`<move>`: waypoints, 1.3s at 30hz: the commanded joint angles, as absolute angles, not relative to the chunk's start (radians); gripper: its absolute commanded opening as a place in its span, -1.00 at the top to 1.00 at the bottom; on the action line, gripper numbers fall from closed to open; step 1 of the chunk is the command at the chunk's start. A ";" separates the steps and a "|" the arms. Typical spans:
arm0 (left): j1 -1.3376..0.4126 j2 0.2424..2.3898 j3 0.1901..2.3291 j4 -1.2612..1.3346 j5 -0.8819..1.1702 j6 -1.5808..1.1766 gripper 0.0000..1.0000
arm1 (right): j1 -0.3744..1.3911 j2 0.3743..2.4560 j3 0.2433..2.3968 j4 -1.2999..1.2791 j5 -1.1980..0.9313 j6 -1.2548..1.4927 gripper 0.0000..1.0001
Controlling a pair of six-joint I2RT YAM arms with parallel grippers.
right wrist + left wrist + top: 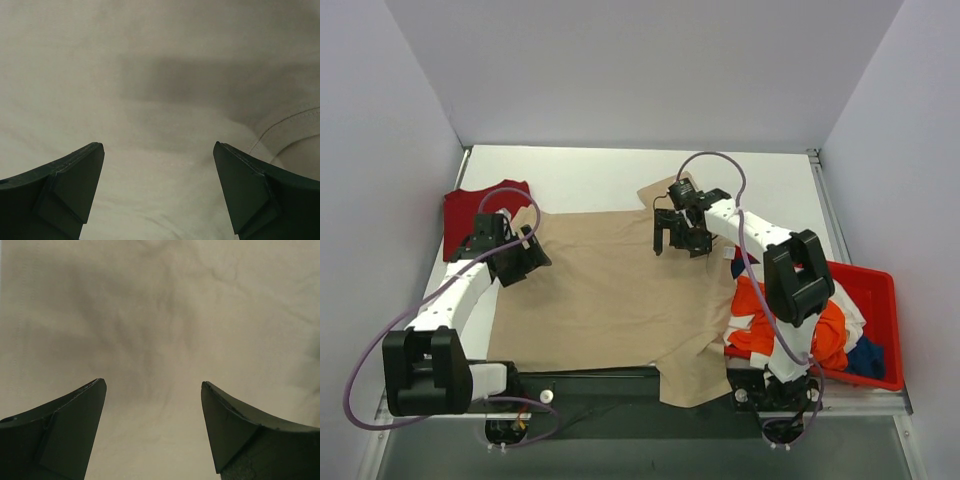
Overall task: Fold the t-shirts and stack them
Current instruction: Grap the side of the flattened tshirt closest away from the robot with both arms
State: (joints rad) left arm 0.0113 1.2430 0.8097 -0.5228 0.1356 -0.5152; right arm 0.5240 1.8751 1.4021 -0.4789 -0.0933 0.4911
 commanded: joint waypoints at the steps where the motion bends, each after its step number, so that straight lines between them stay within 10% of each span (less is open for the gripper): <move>1: 0.008 1.293 0.781 -0.428 0.238 -0.505 -0.75 | 0.520 1.931 1.430 -0.540 -0.077 0.515 -0.94; 39: -0.021 1.798 1.195 -0.443 0.132 -0.474 -0.76 | 0.408 2.410 2.126 -0.808 -0.169 0.439 -0.92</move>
State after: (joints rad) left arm 0.0021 1.8034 1.1454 -0.4473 0.1371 -0.4885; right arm 0.4179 2.4035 2.0789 -0.7673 -0.1352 0.4675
